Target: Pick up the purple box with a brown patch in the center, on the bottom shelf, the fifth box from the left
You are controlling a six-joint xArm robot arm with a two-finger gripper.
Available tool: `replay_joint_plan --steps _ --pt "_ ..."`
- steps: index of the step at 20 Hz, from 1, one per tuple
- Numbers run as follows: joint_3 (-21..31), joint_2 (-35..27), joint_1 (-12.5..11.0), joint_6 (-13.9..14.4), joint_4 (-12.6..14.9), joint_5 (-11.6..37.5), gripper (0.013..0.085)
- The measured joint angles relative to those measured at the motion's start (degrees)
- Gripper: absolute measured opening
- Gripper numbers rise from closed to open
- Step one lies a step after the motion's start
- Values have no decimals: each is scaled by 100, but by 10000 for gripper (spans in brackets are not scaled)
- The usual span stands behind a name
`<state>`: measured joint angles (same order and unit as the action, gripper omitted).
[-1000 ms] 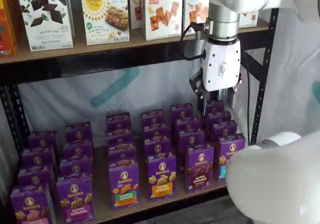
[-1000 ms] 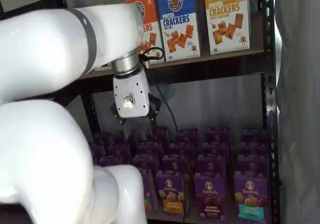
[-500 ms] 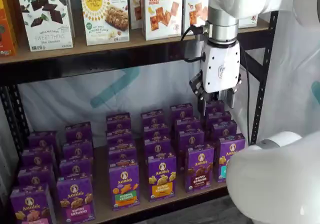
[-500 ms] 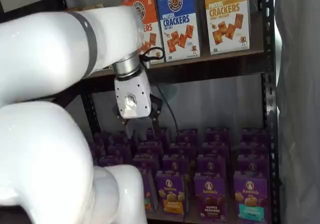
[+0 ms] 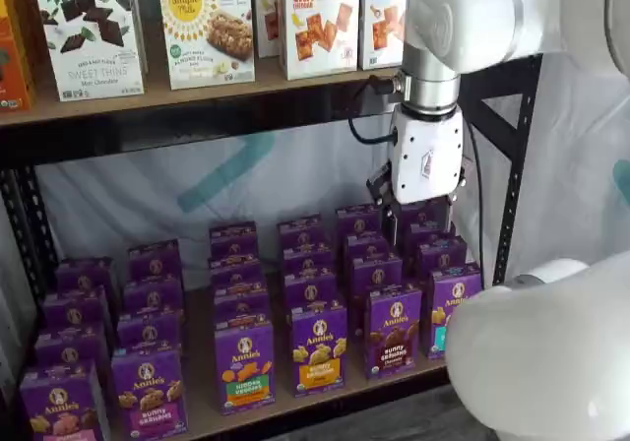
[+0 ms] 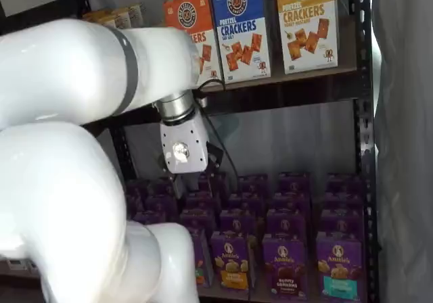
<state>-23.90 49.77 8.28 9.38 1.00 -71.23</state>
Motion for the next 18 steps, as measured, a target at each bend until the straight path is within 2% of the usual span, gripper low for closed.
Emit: replay_joint_plan --steps 4,11,15,18 --pt "185 -206 -70 -99 -94 391 850" --pt "481 -707 -190 -217 -91 1244 850" --pt "577 -1179 -335 -383 -129 1846 850" --pt "597 -1555 -384 -389 -53 2244 850"
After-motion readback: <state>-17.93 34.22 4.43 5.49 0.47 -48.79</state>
